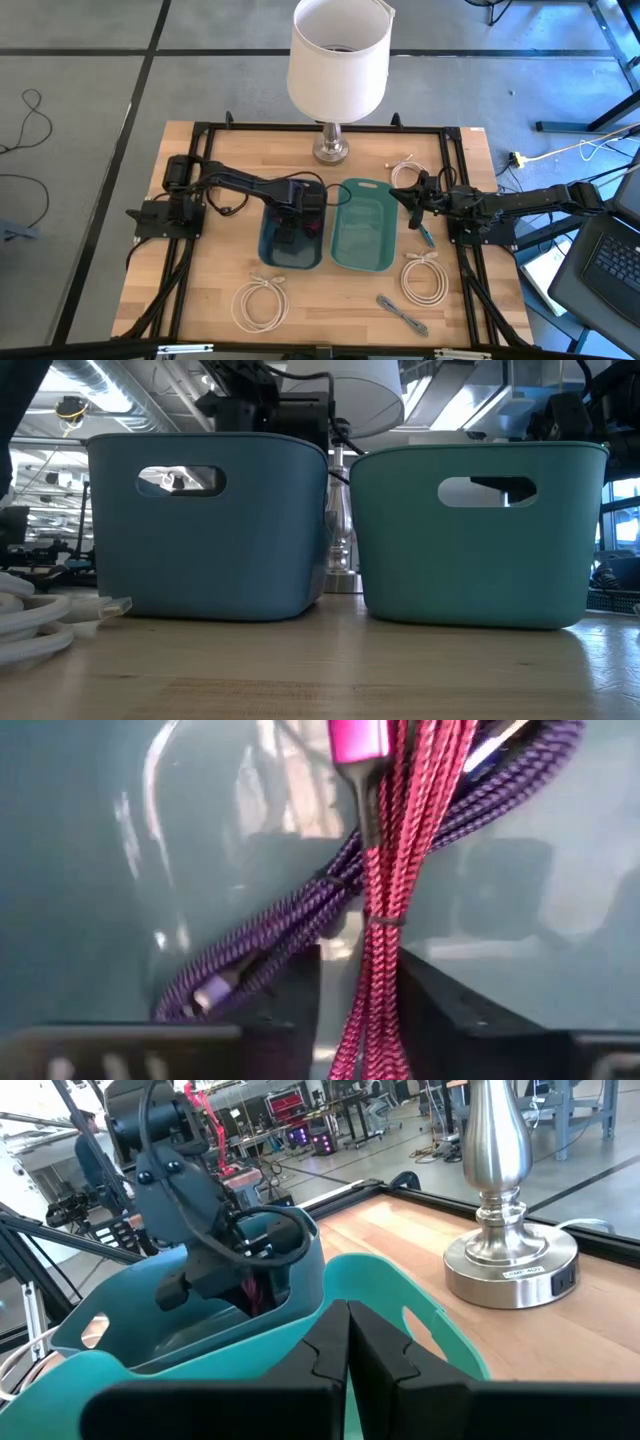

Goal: Pick and place items into bin
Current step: Put the red patterned USB cable into the blue bin, then put the blue patterned USB cable into the blue bin

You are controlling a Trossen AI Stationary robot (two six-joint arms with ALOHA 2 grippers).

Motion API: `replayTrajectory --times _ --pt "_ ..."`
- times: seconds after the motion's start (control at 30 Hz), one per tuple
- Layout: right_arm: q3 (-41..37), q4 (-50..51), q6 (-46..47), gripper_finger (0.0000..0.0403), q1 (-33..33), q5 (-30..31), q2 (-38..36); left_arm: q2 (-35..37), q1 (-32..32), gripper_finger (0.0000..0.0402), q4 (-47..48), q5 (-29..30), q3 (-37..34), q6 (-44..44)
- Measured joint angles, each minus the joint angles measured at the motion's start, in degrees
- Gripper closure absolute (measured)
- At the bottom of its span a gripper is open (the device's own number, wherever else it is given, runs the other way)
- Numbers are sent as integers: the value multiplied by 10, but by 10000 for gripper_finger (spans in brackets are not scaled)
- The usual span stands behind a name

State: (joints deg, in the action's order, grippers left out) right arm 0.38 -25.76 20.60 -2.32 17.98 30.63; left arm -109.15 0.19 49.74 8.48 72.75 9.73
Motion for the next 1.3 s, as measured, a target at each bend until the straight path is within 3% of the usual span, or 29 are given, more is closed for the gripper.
replayTrajectory --times 0.23,0.5,0.67,0.93,1.07,1.3 --pt "0 3 0 393 0 0 0 12 -17 214 8 44 0 0" --pt "0 3 2 393 0 0 0 15 -23 186 15 46 0 -5" --pt "0 3 2 393 0 0 0 15 -24 183 101 68 49 -25" --pt "0 4 0 393 0 -2 0 16 -39 191 255 86 206 -112" --pt "0 4 -6 393 0 -30 0 47 -77 198 258 85 246 -115" --pt "21 -3 -73 393 -12 -111 -25 190 -196 217 173 114 222 -165"
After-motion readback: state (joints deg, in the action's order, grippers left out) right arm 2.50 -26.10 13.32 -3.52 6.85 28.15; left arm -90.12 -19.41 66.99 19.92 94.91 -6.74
